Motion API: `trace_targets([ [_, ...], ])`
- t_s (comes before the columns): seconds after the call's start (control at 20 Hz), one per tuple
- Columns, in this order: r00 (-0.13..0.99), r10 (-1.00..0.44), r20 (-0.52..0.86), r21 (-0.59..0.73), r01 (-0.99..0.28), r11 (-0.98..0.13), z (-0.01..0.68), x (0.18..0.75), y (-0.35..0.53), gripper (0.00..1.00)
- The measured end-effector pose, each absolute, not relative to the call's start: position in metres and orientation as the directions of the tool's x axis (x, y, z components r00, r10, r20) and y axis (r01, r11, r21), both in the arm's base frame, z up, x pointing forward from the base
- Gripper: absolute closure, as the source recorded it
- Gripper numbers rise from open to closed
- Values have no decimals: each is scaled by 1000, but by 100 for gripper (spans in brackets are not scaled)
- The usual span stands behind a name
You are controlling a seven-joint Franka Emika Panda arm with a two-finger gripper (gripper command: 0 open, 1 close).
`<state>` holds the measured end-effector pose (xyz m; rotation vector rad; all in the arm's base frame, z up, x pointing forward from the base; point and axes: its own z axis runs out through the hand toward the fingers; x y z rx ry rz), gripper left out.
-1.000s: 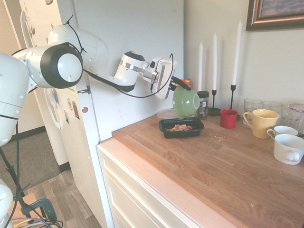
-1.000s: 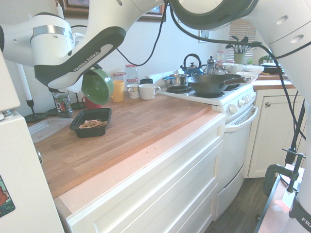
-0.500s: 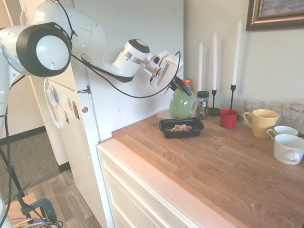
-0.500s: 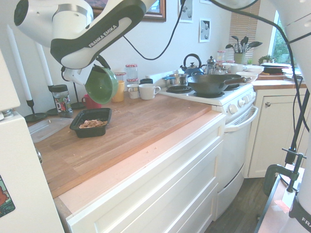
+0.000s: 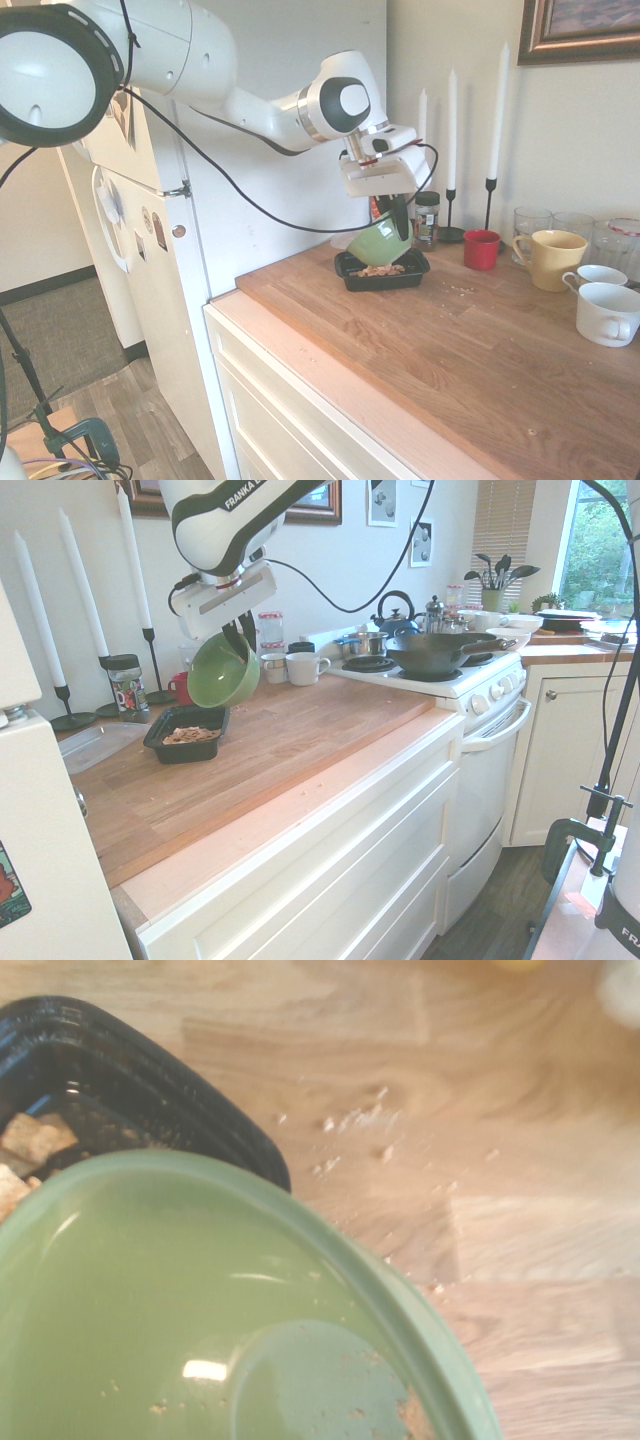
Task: Pour the cereal into the box
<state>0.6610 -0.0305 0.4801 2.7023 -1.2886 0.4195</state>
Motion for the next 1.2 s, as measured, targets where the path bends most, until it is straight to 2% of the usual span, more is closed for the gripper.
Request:
trace_targets([
  [0.3, 602, -798, 26, -254, -768, -588, 471, 648, -124, 100],
  [0.45, 593, -803, -64, -348, -767, -539, 454, 642, -161, 100],
  [0.75, 553, -823, -131, -351, -802, -483, 398, 642, -213, 100],
  [1.2, 490, -849, -198, -382, -836, -394, 357, 669, -283, 100],
])
